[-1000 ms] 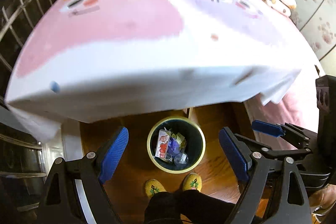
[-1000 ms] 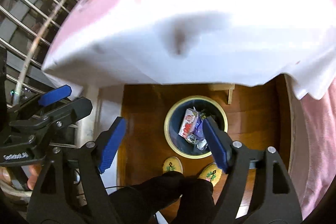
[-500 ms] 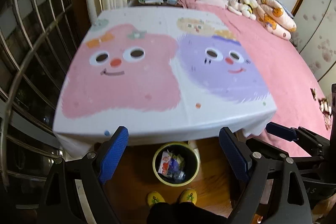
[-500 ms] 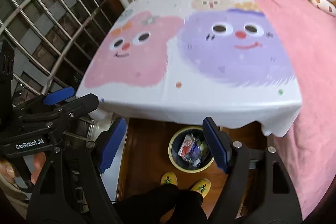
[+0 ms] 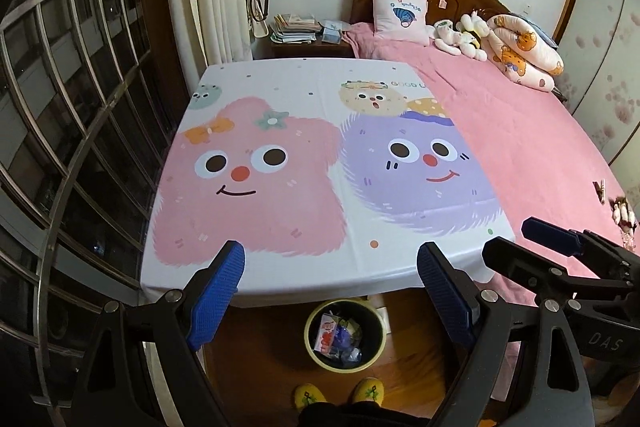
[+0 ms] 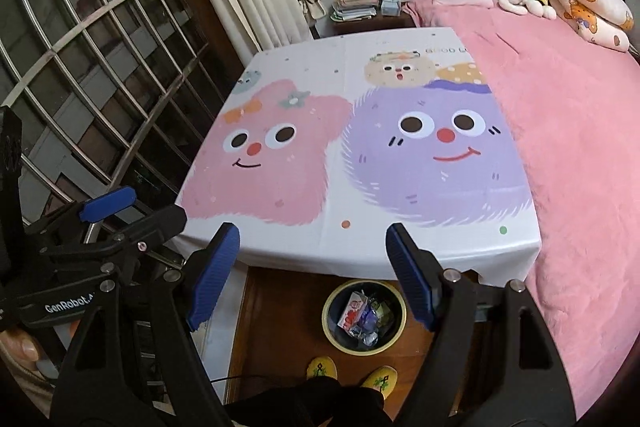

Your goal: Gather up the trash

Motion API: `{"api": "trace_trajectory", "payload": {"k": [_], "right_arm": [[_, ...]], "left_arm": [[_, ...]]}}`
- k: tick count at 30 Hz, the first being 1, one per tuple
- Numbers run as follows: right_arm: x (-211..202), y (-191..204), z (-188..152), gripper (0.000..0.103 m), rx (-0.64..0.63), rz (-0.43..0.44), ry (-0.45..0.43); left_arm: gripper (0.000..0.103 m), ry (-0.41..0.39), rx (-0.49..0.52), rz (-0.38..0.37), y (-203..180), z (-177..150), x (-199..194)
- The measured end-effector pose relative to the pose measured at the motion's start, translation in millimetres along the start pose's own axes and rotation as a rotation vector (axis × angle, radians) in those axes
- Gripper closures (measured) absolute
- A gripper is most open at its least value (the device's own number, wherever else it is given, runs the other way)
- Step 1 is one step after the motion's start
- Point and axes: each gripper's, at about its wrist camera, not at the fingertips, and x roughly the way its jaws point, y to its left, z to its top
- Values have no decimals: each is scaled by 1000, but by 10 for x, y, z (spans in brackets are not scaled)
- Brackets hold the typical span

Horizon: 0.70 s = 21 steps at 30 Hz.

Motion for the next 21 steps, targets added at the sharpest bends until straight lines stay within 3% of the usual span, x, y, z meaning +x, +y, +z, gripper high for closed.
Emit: {"api": "trace_trajectory", "payload": {"k": [21], "right_arm": [[-86, 64, 54, 30, -39, -15, -55]], "left_arm": [[14, -29, 7, 20, -17, 101, -19]]}}
